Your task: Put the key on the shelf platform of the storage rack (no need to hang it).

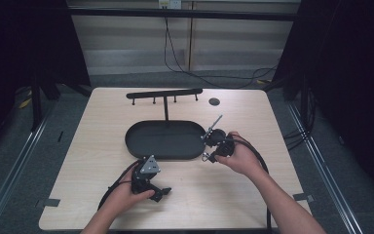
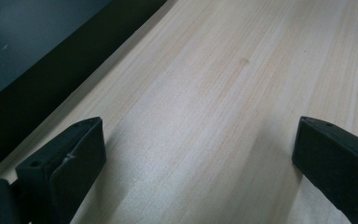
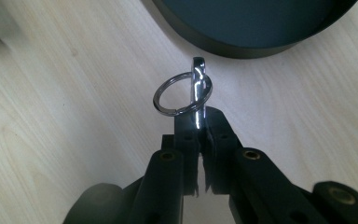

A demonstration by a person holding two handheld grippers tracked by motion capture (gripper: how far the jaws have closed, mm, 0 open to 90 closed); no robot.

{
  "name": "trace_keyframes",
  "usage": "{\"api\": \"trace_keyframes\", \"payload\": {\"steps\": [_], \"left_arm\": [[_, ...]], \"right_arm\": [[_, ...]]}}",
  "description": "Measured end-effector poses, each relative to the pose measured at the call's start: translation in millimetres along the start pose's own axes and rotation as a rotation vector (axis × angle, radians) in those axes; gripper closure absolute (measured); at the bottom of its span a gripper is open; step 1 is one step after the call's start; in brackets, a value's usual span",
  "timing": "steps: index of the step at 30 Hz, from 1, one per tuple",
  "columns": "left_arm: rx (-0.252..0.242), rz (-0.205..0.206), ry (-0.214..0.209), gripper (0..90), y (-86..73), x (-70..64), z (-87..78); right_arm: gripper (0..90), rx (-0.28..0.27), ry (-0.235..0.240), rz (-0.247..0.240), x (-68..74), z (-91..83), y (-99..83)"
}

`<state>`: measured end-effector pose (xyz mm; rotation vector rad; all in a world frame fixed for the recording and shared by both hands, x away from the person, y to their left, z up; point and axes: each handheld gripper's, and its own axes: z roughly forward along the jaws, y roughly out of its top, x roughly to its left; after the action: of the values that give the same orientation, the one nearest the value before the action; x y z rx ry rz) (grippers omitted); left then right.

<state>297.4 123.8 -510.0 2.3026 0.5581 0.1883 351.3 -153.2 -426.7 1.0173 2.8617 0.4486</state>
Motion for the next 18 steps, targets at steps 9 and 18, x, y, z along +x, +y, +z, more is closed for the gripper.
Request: {"api": "trace_keyframes", "payload": {"steps": [9, 18], "left_arm": [[0.000, 0.000, 0.000, 2.3, 0.0, 0.0, 0.0], [-0.008, -0.005, -0.001, 2.3, -0.2, -0.3, 0.5]], "right_arm": [[85.5, -0.003, 0.004, 0.002, 0.1, 0.0, 6.8], [85.5, 0.006, -0.001, -0.011, 2.4, -4.1, 14.3]]}}
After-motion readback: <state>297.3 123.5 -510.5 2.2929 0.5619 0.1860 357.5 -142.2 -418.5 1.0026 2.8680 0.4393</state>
